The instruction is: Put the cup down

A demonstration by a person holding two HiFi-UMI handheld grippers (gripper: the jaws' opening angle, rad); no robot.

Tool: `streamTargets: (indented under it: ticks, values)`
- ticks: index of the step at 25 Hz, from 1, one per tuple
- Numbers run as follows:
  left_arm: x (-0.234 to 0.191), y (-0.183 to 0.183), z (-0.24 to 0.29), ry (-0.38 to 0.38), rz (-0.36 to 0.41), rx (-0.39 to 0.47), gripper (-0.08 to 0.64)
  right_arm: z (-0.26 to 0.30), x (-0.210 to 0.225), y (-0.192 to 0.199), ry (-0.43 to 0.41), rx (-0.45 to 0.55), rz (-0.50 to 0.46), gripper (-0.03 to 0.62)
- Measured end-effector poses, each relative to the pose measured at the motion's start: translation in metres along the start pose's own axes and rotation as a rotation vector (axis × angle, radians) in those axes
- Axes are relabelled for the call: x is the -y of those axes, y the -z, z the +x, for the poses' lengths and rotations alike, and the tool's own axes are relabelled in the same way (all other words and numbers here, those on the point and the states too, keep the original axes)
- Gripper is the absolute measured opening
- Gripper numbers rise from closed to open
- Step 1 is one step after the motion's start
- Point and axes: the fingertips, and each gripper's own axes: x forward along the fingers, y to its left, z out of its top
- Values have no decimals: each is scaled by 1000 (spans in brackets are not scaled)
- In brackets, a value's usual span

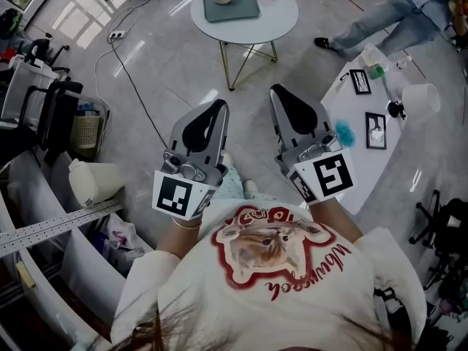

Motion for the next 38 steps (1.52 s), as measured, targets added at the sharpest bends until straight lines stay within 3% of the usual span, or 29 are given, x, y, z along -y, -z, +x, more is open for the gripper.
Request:
streamTargets:
  ticks: [6,21,27,38]
  values:
    - [18,-4,-12,12,33,6,15,-19,-5,-7,0,16,-10,35]
    - [27,-13,-26,33,12,6,15,-28,-26,-7,-15,10,-19,34]
    - [21,-15,-36,40,42,13,15,-24,-37,-10,-23,15,-15,34]
    - [17,-14,-43,38,25,12,15,-24,-45,-5,-21,7,-7,34]
